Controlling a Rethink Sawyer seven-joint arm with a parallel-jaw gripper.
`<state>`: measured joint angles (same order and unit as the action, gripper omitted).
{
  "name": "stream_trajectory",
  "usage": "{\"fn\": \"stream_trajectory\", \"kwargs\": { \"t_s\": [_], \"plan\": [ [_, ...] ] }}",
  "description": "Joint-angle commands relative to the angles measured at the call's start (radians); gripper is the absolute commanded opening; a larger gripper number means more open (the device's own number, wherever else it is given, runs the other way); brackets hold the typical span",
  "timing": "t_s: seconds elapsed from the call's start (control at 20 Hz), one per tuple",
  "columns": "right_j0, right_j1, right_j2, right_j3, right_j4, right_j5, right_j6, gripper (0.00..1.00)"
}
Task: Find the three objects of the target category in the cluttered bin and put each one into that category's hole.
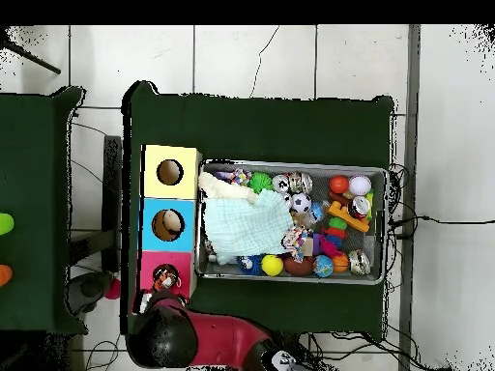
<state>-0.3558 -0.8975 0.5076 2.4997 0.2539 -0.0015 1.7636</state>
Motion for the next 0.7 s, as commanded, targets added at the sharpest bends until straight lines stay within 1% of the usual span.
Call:
{"fn": "stream_trajectory", "kwargs": {
  "t_s": [0.05, 0.5, 0.55, 0.7],
  "plan": [
    [0.017, 0.001, -0.062, -0.14, -0.032, 0.066, 0.085, 0.0],
    [0.012, 0.004, -0.055, -0.135, -0.023, 0.059, 0.117, 0.0],
    [0.012, 0.004, -0.055, -0.135, -0.021, 0.051, 0.123, 1.0],
    [0.012, 0.006, -0.055, -0.148, -0.045, 0.071, 0.085, 1.0]
  ]
}}
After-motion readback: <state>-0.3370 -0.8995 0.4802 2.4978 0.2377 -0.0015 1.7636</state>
